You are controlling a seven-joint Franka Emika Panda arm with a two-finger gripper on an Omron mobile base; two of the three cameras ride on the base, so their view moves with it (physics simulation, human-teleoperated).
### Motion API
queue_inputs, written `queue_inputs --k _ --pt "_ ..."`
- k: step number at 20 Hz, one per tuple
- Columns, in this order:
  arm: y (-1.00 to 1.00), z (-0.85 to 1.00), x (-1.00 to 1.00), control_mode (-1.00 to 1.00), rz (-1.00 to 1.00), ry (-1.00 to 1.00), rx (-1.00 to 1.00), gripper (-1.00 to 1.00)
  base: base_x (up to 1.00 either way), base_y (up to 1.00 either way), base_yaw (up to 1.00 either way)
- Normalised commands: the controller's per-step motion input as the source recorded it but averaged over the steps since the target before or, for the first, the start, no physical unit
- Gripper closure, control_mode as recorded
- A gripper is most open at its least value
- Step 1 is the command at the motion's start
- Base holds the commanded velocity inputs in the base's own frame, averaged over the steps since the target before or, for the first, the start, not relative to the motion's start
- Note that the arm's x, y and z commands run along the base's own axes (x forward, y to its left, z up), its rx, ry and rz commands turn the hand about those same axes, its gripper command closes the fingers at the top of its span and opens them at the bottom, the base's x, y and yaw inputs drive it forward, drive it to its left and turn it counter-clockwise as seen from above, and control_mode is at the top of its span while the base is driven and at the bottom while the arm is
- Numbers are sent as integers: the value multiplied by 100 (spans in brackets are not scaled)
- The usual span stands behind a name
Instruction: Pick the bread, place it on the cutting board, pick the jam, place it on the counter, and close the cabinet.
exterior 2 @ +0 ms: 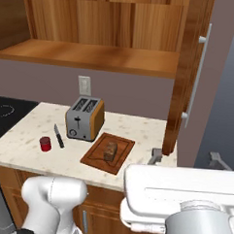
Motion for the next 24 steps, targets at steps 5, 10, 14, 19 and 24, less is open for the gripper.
queue_inputs --k 5,10,14,19,24 --pt "-21 0 25 -100 4 0 0 -100 0 0 0" --pt "-21 0 24 -100 4 0 0 -100 0 0 0" --pt "-20 0 22 -100 5 0 0 -100 0 0 0" --pt "-22 0 18 -100 7 0 0 -100 0 0 0" --pt "-4 0 10 -100 12 0 0 -100 0 0 0"
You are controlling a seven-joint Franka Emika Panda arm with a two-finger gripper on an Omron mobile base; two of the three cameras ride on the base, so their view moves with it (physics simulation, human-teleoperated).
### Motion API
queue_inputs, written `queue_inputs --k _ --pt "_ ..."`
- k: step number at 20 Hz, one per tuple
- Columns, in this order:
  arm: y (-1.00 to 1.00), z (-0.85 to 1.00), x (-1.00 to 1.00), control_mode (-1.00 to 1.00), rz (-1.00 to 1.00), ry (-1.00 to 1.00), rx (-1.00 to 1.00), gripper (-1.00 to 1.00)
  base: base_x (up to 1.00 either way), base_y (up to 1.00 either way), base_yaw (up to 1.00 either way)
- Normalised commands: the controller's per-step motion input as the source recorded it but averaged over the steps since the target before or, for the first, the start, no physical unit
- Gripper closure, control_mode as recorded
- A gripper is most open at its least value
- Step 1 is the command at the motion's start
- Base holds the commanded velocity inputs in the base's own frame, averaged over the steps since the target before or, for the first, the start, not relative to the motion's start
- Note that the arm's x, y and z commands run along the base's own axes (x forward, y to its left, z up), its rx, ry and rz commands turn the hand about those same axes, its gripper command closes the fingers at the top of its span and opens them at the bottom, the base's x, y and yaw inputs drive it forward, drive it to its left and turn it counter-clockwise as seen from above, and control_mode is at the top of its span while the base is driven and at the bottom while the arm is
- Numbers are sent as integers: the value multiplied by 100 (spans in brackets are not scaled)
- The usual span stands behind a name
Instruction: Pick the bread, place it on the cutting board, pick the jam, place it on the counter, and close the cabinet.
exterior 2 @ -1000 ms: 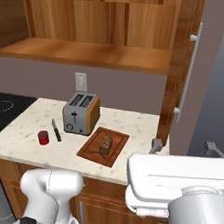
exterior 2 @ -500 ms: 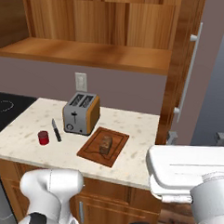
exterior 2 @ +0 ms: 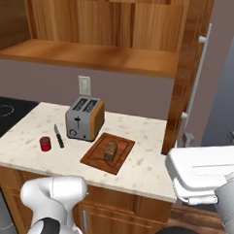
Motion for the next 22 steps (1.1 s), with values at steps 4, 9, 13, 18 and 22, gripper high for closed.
queue_inputs --k 4,9,13,18,22 --pt "0 0 1 -100 12 0 0 -100 0 0 0" --pt "0 0 2 -100 12 0 0 -100 0 0 0" --pt "0 0 12 -100 11 0 0 -100 0 0 0" --pt "0 0 18 -100 10 0 0 -100 0 0 0" --pt "0 0 21 -100 10 0 0 -100 0 0 0"
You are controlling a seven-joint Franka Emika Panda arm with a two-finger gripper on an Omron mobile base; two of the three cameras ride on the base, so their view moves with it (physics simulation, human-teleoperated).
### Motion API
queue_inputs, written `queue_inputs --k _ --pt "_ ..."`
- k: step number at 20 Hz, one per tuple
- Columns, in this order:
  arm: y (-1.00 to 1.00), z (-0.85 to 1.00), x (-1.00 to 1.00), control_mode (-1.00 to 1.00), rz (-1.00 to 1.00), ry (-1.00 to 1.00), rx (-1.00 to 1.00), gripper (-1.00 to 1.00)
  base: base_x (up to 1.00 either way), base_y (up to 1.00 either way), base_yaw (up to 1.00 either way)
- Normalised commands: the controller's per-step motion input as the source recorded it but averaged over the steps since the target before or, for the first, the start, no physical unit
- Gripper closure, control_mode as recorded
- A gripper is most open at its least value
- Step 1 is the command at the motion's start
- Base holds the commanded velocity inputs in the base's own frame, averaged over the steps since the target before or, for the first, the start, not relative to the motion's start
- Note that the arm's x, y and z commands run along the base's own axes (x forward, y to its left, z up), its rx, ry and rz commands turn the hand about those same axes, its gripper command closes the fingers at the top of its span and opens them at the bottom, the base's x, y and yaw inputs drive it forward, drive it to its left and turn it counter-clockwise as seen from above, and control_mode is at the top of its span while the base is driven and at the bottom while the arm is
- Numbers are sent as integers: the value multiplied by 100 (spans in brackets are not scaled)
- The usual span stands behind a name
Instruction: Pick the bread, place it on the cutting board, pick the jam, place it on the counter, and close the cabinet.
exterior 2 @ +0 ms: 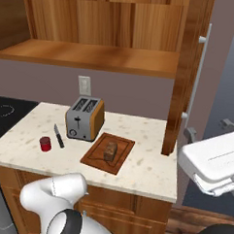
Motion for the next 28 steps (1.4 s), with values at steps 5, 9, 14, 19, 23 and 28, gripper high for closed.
queue_inputs --k 5,9,14,19,23,28 --pt "0 0 21 -100 10 0 0 -100 0 0 0" --pt "0 0 20 -100 10 0 0 -100 0 0 0" --pt "-1 0 19 -100 10 0 0 -100 0 0 0" --pt "0 0 19 -100 10 0 0 -100 0 0 0" --pt "0 0 19 -100 8 0 0 -100 0 0 0" --pt "0 0 19 -100 6 0 0 -100 0 0 0"
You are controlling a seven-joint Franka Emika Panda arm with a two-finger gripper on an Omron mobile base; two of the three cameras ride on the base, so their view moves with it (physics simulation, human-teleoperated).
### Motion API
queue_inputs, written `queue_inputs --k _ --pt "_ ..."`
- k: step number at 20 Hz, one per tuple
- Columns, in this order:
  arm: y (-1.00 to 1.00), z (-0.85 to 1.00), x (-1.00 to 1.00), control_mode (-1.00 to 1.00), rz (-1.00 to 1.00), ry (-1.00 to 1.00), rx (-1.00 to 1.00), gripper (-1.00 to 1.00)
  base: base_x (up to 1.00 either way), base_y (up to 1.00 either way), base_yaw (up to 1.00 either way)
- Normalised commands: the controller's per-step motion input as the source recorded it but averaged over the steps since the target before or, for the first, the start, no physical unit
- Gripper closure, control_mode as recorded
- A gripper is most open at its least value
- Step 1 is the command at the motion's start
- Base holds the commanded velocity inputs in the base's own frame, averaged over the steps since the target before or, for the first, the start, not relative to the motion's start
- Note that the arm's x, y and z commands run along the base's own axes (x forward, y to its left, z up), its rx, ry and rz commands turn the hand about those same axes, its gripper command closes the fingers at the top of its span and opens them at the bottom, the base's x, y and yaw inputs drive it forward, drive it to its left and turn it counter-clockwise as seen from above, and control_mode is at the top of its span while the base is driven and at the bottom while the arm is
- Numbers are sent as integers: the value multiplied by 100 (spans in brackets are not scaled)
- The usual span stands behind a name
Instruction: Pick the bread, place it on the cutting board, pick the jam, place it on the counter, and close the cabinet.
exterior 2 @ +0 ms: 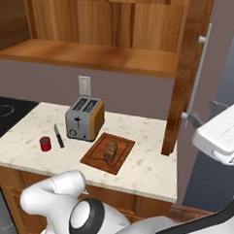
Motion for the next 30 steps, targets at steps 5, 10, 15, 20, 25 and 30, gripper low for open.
queue_inputs --k 5,10,15,20,25,30 --pt "0 0 23 -100 3 0 0 -100 0 0 0" --pt "5 0 15 -100 1 0 0 -100 0 0 0" --pt "10 0 4 -100 1 0 0 -100 0 0 0" --pt "9 0 0 -100 1 0 0 -100 0 0 0" --pt "14 0 0 -100 0 2 0 -100 0 0 0" --pt "20 0 0 -100 0 1 0 -100 0 0 0"
